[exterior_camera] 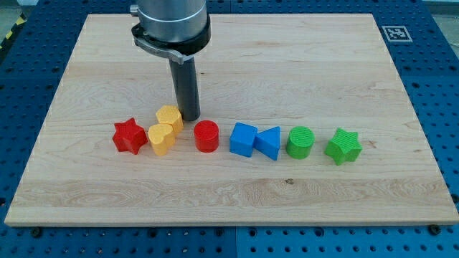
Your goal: Move the yellow hexagon to the red circle
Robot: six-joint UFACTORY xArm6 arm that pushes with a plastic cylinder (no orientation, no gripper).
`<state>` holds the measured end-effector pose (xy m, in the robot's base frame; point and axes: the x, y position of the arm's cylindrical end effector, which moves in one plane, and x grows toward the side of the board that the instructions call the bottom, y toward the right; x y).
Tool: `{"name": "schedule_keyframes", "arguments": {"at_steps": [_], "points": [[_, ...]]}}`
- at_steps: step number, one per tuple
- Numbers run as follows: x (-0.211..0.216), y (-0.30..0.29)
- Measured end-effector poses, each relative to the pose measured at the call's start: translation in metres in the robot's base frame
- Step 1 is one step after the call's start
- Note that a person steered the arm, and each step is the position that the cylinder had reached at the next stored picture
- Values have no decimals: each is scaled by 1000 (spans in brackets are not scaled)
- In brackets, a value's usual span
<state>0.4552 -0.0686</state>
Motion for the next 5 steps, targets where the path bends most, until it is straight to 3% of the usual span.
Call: {"name": "schedule_keyframes", "arguments": {"at_steps": [1,2,3,5], "points": [[-44,0],[-74,-41],[-61,-82],[-14,-77]]}}
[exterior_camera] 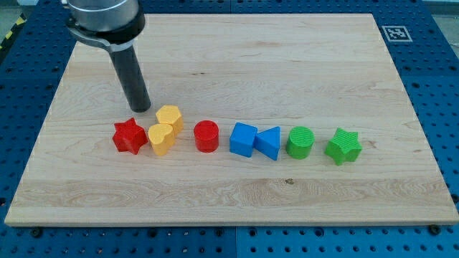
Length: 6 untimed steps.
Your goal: Move the yellow hexagon to the red circle
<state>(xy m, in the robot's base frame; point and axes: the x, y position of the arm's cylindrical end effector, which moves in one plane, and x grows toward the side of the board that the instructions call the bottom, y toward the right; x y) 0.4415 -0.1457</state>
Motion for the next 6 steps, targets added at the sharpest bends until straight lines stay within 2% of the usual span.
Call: {"name": "schedule_keyframes", "arguments": {"at_steps": [3,5,6], "points": [[26,52],[26,59],[7,49]]}}
